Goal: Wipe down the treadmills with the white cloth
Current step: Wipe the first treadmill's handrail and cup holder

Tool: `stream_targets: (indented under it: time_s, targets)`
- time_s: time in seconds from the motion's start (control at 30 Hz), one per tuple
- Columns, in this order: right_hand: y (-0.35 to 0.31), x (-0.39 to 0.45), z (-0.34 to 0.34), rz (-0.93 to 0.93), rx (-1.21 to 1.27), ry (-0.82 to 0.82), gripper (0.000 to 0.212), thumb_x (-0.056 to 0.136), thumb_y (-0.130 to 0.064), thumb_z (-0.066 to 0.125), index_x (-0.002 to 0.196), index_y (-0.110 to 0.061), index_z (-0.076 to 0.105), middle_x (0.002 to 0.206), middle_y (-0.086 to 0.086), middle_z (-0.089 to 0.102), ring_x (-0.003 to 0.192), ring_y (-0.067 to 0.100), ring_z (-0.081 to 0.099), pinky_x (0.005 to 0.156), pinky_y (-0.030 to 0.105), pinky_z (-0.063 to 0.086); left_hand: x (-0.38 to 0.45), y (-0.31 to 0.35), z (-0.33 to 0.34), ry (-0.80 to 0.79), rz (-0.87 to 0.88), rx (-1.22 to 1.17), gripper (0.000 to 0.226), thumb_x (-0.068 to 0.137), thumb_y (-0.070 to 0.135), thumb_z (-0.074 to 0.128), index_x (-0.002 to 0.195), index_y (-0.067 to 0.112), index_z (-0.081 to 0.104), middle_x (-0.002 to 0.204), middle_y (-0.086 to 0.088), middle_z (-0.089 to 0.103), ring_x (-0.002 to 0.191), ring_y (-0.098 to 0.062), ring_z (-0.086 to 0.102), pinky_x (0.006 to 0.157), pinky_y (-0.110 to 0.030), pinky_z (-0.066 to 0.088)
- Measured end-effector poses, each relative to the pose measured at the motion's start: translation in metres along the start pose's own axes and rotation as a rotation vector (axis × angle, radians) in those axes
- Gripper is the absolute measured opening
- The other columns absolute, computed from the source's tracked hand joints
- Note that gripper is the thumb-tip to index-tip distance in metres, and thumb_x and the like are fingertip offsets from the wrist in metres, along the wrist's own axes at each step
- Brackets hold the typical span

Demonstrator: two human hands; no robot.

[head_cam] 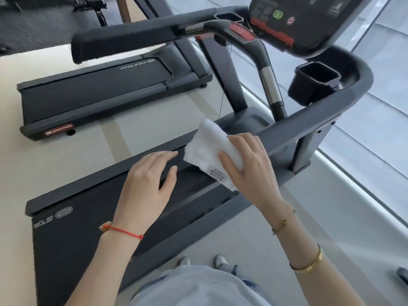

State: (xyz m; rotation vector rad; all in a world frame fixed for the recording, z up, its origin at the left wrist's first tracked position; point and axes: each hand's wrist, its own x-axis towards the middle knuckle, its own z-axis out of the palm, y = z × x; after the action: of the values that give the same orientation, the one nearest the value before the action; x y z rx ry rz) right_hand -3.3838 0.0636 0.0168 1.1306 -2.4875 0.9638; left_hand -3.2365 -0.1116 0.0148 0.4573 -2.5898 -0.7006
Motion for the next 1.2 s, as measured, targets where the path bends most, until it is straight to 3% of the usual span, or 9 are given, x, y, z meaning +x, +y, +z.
stream_targets:
  time_s: [0.17,0.23,0.3,0.37,0.47,0.67,0.77,0.97,1.2]
  targets:
    - [0.004,0.008,-0.009,-0.177,-0.087,-0.237,0.062,0.095,-0.049,0.049,0.148,-0.019,0.035,0.149,0.001,0.037,0.134,0.021,0.035,0.110,0.036,0.029,-0.011,0.020,0.013,0.098,-0.189,0.036,0.031,0.097,0.021,0.054,0.127,0.016,0.062,0.124,0.004,0.064,0.118,-0.015,0.056,0.105,-0.037,0.043]
    - [0.003,0.013,-0.013,-0.299,-0.166,-0.314,0.062,0.095,-0.055,0.044,0.146,-0.019,0.040,0.154,0.002,0.033,0.140,0.023,0.032,0.117,0.042,0.020,-0.015,0.026,0.018,0.135,-0.240,0.061,0.029,0.097,0.020,0.054,0.125,0.015,0.062,0.122,0.002,0.065,0.116,-0.017,0.058,0.105,-0.039,0.043]
    - [0.001,0.020,-0.020,-0.389,-0.190,-0.416,0.058,0.092,-0.061,0.039,0.134,-0.023,0.054,0.148,-0.001,0.044,0.133,0.019,0.043,0.116,0.041,0.023,-0.019,0.032,0.022,0.174,-0.288,0.090,0.028,0.097,0.019,0.054,0.123,0.014,0.063,0.119,0.000,0.067,0.113,-0.020,0.060,0.102,-0.042,0.044]
    - [0.000,0.030,-0.025,-0.424,-0.223,-0.471,0.057,0.090,-0.067,0.028,0.114,-0.029,0.063,0.125,-0.009,0.059,0.106,0.016,0.058,0.095,0.031,0.042,-0.022,0.037,0.026,0.221,-0.326,0.120,0.026,0.096,0.017,0.055,0.120,0.012,0.065,0.115,-0.002,0.068,0.108,-0.023,0.062,0.099,-0.046,0.046]
    - [0.000,0.048,-0.024,-0.460,-0.241,-0.436,0.056,0.093,-0.063,0.021,0.100,-0.031,0.067,0.099,-0.010,0.063,0.084,0.015,0.057,0.070,0.031,0.047,-0.024,0.044,0.031,0.278,-0.374,0.132,0.024,0.096,0.016,0.055,0.116,0.012,0.067,0.112,-0.001,0.069,0.104,-0.023,0.063,0.096,-0.046,0.048]
    - [0.018,0.050,0.005,-0.601,-0.070,-0.501,0.042,0.100,-0.048,0.039,0.127,-0.022,0.059,0.133,0.000,0.051,0.127,0.021,0.044,0.097,0.031,0.038,-0.026,0.047,0.037,0.337,-0.400,0.143,0.021,0.097,0.013,0.053,0.107,0.009,0.071,0.106,-0.001,0.071,0.098,-0.023,0.064,0.092,-0.041,0.049]
    - [0.026,0.043,0.009,-0.584,-0.035,-0.457,0.044,0.100,-0.049,0.035,0.128,-0.025,0.058,0.121,-0.006,0.061,0.107,0.019,0.058,0.088,0.032,0.043,-0.030,0.048,0.039,0.341,-0.413,0.142,0.022,0.099,0.014,0.051,0.109,0.010,0.070,0.108,0.000,0.070,0.100,-0.021,0.064,0.093,-0.040,0.048]
    - [0.053,0.048,-0.001,-0.453,-0.095,-0.359,0.038,0.100,-0.045,0.036,0.103,-0.022,0.066,0.093,-0.003,0.063,0.085,0.024,0.057,0.077,0.033,0.040,-0.041,0.045,0.032,0.340,-0.437,0.126,0.026,0.100,0.019,0.048,0.117,0.011,0.067,0.115,0.001,0.068,0.108,-0.018,0.061,0.099,-0.040,0.047]
    - [-0.018,0.032,0.034,-0.532,-0.230,-0.420,0.055,0.098,-0.058,0.017,0.094,-0.025,0.061,0.077,-0.005,0.060,0.068,0.024,0.053,0.069,0.038,0.041,-0.060,0.035,0.024,0.342,-0.455,0.106,0.030,0.101,0.018,0.048,0.125,0.013,0.063,0.122,0.001,0.065,0.112,-0.016,0.059,0.100,-0.030,0.045]
